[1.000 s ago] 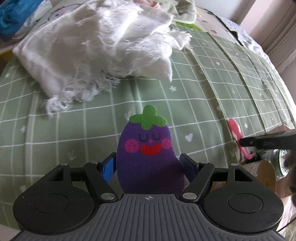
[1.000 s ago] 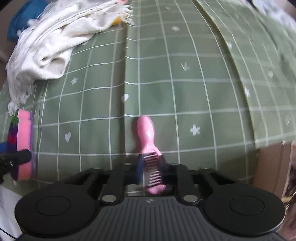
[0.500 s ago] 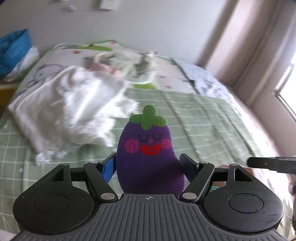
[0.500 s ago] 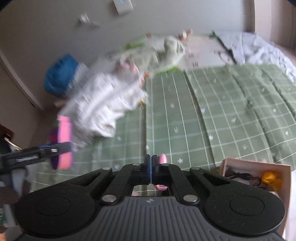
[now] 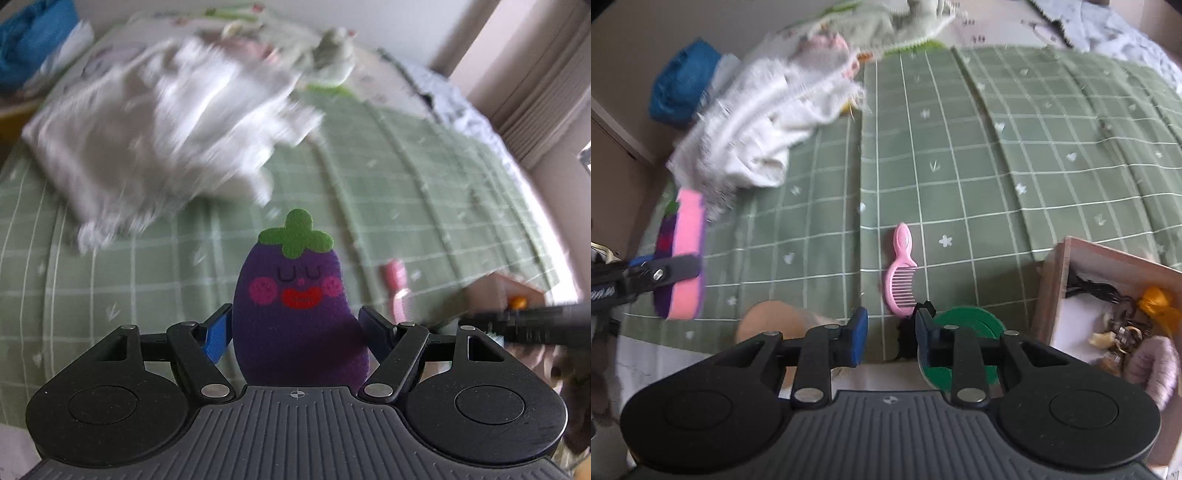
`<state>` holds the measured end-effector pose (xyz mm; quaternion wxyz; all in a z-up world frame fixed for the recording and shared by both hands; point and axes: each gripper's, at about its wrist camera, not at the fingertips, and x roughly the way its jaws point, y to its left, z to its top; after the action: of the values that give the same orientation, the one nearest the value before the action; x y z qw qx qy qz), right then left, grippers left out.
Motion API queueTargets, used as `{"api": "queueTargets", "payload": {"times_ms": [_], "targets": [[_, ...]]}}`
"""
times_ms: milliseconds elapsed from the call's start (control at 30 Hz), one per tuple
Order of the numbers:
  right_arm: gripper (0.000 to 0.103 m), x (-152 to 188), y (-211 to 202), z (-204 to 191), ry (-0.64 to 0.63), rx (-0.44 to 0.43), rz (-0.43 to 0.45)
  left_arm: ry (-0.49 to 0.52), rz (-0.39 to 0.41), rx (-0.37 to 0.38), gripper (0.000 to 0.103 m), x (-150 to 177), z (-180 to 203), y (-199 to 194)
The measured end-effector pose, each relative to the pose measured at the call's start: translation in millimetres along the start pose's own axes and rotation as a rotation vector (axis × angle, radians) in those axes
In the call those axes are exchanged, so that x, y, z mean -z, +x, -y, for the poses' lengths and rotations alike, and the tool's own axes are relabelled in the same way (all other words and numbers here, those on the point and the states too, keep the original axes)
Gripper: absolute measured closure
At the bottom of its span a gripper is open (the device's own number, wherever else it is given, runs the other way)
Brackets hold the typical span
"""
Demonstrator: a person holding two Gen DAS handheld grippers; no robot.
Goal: Organize soft objects
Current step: 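Grasp the pink comb with the right tool while the left holds the eggplant plush, then drop the comb into the pink box with the right tool while the left drops the eggplant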
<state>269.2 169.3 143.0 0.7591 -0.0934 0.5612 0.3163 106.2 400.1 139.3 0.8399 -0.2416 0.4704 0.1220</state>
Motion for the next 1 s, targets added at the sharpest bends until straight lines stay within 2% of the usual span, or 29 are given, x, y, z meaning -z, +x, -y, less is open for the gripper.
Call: {"api": "queueTargets", "payload": {"times_ms": [167,267,433,533,667,833,933,1000], "targets": [[0.075,-19.6,57.5,-9.6,0.006,0.043,-0.068,-0.031,-0.066,-0.031,0.025,11.1,-42.9,16.9],[0.075,-28.9,87.8,-17.6,-0.019,0.113,-0.098,-0.075,-0.080,-0.043,0.025,11.8,-63.1,23.7],[0.075,-31.6,120.2,-8.3,0.034,0.140,-0.150,-0.090,-0.111,-0.050,0.025,15.3,-73.2,36.2],[0.077,-27.0,121.1,-14.6,-0.027,0.152,-0.121,-0.086,-0.129,-0.043,0.025,17.8,-70.0,41.8],[0.078,-20.8,97.3,-27.8,-0.110,0.134,-0.041,-0.075,-0.095,-0.050,0.025,11.9,-57.4,36.9],[0.078,-23.1,31.8,-25.1,-0.094,0.064,0.073,-0.053,0.069,-0.058,0.025,-7.9,-21.3,-1.9],[0.078,-13.5,-25.1,-20.6,-0.120,0.067,0.176,-0.028,0.144,0.017,0.025,-16.2,19.8,-28.0],[0.078,0.4,-69.6,-8.3,-0.127,0.070,0.246,0.006,0.160,0.086,0.025,-17.7,55.1,-40.4]]}}
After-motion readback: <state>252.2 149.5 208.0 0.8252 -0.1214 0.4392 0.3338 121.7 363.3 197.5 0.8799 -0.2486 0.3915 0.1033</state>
